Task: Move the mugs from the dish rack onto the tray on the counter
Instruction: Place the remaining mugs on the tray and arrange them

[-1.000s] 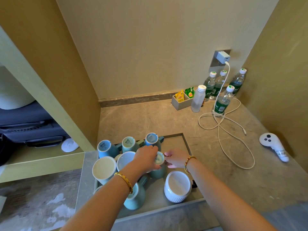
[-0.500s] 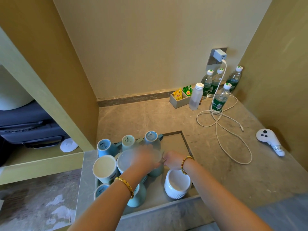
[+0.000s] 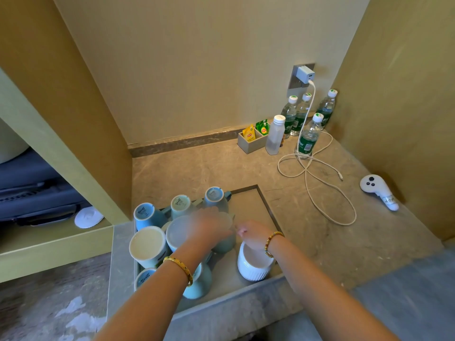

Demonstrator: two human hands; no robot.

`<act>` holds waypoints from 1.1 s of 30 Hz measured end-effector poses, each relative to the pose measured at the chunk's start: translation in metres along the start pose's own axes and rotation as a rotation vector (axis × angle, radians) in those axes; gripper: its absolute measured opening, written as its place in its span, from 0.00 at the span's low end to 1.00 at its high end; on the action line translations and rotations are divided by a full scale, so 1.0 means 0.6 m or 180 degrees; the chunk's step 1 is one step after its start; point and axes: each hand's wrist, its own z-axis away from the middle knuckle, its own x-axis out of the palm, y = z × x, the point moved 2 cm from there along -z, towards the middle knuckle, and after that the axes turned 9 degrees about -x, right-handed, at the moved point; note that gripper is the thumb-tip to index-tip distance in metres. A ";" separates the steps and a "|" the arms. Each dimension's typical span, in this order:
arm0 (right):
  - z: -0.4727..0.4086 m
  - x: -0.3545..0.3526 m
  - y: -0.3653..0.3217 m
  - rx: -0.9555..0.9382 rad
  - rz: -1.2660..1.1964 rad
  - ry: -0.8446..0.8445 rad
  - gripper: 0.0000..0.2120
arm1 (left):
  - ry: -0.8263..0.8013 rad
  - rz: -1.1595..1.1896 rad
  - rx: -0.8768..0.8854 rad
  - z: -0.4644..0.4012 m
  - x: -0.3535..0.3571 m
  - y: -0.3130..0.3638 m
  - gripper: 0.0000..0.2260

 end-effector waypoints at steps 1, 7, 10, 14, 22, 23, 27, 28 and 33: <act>0.004 0.001 0.003 0.0036 -0.0047 -0.0025 0.14 | -0.0008 0.0014 0.0025 0.000 -0.002 0.001 0.21; 0.022 -0.002 0.023 0.0132 -0.0476 0.0067 0.13 | -0.0027 -0.0114 0.0014 0.006 -0.008 0.003 0.21; 0.029 0.000 0.046 0.0227 -0.0727 0.0128 0.18 | -0.0079 -0.0105 -0.0087 0.018 -0.007 0.006 0.26; 0.043 0.008 0.076 0.0296 -0.0701 0.0431 0.17 | 0.0582 0.0144 0.0137 0.057 -0.006 0.026 0.32; 0.075 0.024 0.110 0.0238 -0.0778 0.1001 0.16 | -0.0779 0.0445 0.0890 0.111 0.039 0.117 0.42; 0.080 0.027 0.114 0.0213 -0.0795 0.1040 0.15 | -0.0867 0.0404 0.0869 0.116 0.046 0.121 0.43; 0.099 0.041 0.129 0.0246 -0.0747 0.1133 0.13 | -0.0788 0.0172 0.0727 0.121 0.053 0.123 0.39; 0.102 0.046 0.133 0.0334 -0.0701 0.1081 0.13 | -0.0776 0.0153 0.0681 0.121 0.053 0.125 0.38; 0.110 0.061 0.135 0.0394 -0.0776 0.0718 0.18 | -0.0663 0.0103 0.0410 0.129 0.050 0.125 0.37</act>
